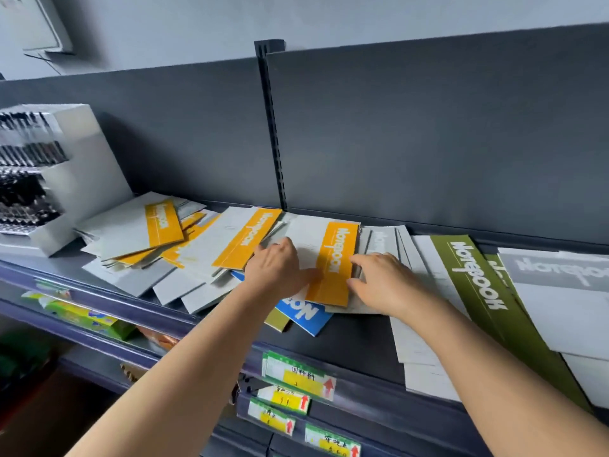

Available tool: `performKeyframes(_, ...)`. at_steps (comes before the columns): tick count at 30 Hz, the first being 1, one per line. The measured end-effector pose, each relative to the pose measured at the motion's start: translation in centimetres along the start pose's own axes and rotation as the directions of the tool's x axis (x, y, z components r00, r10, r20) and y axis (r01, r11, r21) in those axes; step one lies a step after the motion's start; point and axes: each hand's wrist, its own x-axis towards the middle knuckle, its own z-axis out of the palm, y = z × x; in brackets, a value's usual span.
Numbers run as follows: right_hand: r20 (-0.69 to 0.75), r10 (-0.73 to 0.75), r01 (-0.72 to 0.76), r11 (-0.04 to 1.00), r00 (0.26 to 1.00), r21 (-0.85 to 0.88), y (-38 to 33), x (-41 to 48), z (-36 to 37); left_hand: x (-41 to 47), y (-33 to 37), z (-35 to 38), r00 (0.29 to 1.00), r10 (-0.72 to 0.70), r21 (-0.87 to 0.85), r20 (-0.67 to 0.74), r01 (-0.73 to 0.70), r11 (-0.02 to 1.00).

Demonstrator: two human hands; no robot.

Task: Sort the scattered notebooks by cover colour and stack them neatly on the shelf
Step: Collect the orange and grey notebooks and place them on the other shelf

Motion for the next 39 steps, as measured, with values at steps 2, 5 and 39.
performKeyframes(2, -0.03, 0.059, -0.059, 0.998, 0.998, 0.01, -0.9, 1.1, 0.5, 1.1, -0.5, 0.0, 0.999, 0.04, -0.023, -0.005, -0.04, 0.999)
performKeyframes(5, -0.066, 0.122, -0.122, 0.992, 0.99, -0.001, -1.5, 1.8, 1.1, 1.9, -1.1, -0.3, 0.995, 0.098, -0.131, -0.031, -0.101, 0.986)
performKeyframes(39, -0.208, 0.621, -0.327, 0.633, 0.756, 0.702, 8.1, -1.3, -2.0, 2.8, 0.9, -0.8, 0.986, 0.167, -0.069, 0.021, -0.165, 0.984)
